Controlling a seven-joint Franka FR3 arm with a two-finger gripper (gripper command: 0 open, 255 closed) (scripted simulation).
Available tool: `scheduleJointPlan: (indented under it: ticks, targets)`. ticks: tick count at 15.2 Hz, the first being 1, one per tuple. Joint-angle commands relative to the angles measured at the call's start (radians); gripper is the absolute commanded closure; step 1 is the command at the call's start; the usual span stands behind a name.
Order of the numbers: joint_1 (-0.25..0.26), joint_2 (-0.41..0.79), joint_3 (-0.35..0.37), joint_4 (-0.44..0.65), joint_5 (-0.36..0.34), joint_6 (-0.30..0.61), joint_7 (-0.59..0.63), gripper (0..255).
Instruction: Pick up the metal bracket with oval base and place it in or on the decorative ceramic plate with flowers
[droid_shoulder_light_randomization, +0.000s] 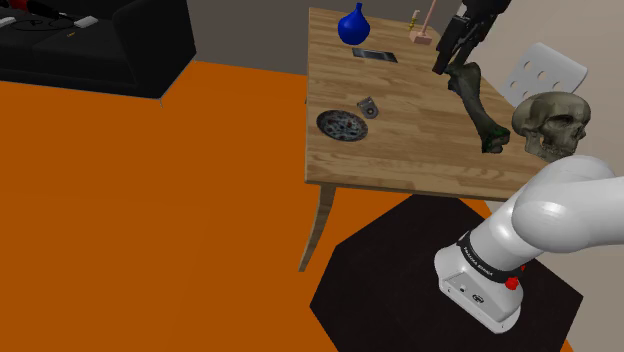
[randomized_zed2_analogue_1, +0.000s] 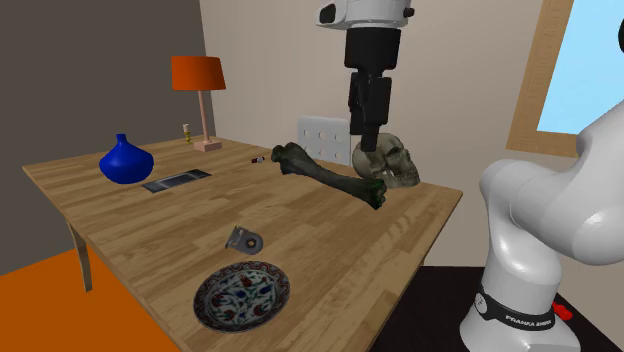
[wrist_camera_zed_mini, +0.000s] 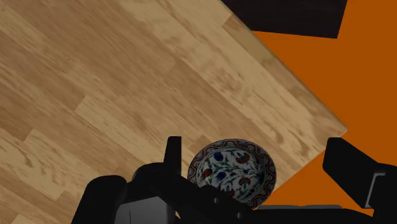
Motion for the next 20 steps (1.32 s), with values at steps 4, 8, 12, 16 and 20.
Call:
scheduleJointPlan:
  ticks: [4,8,12,16,20]
  targets:
    - [-0.009,0.067,-0.006,-0.033,-0.026,0.102,-0.005,0]
    - [-0.024,0.175,-0.014,-0.059,-0.063,0.235,-0.008,0]
    - [-0.041,0.299,-0.022,-0.060,-0.101,0.364,-0.004,0]
    - [-0.059,0.437,-0.029,-0.039,-0.143,0.482,0.006,0]
    - [-0.079,0.583,-0.035,0.006,-0.188,0.585,0.021,0]
